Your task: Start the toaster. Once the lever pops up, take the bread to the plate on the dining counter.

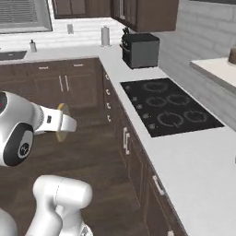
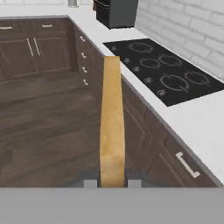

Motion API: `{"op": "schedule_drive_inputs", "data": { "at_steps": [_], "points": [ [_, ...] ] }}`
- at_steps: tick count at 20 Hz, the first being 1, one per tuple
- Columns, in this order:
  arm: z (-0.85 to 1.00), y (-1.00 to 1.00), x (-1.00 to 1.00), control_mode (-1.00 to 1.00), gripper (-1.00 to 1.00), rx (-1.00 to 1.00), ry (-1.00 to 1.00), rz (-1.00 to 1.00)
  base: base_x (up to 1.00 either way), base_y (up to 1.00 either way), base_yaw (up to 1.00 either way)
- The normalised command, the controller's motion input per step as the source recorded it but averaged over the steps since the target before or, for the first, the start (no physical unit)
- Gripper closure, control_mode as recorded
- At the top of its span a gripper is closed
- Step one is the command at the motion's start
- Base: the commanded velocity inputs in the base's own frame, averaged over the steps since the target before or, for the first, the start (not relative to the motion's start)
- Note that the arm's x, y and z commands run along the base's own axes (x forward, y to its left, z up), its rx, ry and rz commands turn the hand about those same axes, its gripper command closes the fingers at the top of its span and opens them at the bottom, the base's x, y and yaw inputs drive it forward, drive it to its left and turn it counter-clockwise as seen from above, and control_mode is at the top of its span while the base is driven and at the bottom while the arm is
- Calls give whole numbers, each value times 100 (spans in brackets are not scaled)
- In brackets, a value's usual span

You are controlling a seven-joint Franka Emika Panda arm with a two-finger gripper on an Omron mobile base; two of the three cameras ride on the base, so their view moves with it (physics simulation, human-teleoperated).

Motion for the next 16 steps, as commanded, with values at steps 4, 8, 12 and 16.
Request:
{"op": "schedule_drive_inputs", "data": {
  "at_steps": [4,8,12,16],
  "points": [
    [0,0,0,100,100,0,0,0,0,0,100],
    [0,0,0,100,100,0,0,0,0,0,100],
    [0,0,0,100,100,0,0,0,0,0,100],
    [0,0,0,100,100,0,0,0,0,0,100]
  ]
}}
